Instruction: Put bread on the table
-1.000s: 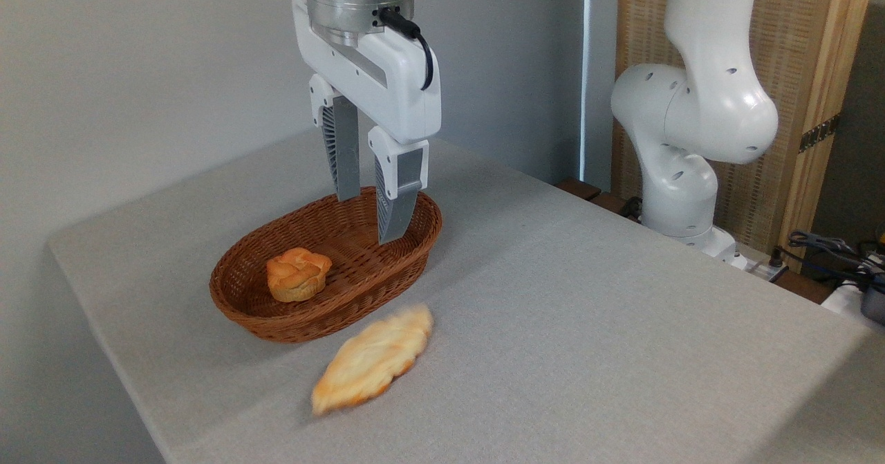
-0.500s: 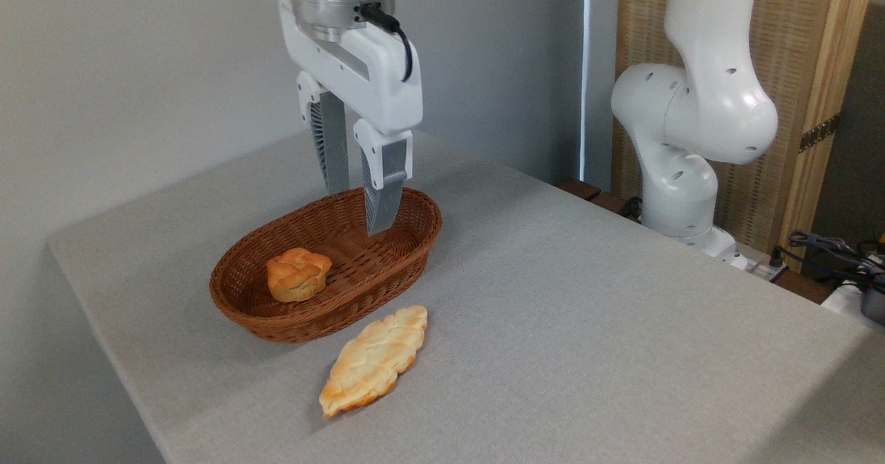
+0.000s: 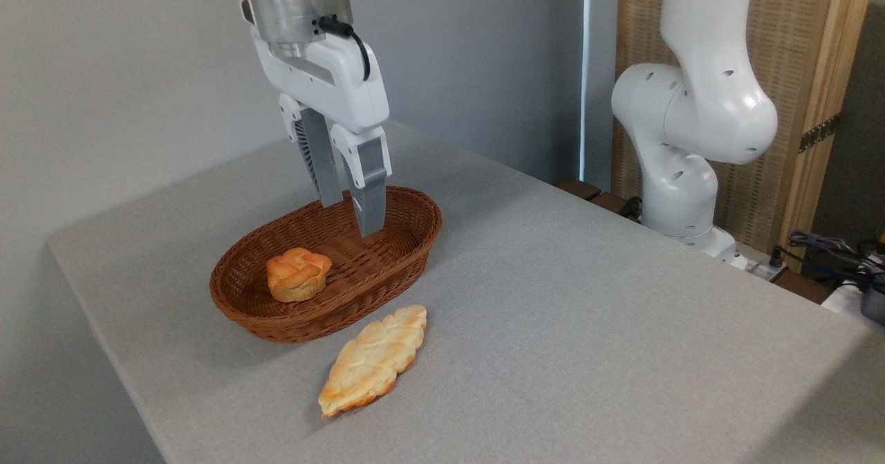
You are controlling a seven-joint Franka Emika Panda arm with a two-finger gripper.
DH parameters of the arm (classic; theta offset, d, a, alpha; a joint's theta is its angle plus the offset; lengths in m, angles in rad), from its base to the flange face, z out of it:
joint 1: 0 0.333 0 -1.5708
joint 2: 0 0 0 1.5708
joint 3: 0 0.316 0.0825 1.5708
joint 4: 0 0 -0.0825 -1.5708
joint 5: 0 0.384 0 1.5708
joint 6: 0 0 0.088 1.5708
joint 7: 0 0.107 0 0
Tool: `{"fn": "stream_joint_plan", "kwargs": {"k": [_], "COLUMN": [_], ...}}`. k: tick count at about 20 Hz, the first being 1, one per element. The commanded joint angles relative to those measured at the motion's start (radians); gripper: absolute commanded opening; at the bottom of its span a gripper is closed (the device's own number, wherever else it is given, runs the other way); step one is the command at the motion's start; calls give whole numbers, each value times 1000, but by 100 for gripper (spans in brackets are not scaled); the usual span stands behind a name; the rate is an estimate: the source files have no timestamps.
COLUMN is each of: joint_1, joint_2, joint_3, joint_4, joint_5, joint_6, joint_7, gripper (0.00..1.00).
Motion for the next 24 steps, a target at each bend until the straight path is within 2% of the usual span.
{"fn": "stream_joint_plan", "kwargs": {"k": [1, 4, 16, 18, 20, 24], "joint_1": [5, 3, -12, -30, -70, -72], "joint_2": [47, 47, 74, 74, 73, 73], "joint_3": [47, 75, 116, 121, 159, 138], "joint_4": [101, 104, 172, 172, 172, 167], "joint_5": [0, -37, -41, -40, -40, -41], "joint_6": [-63, -63, -109, -109, -109, -109], "joint_7": [13, 65, 71, 71, 76, 97], "gripper": [100, 100, 100, 100, 100, 100]}}
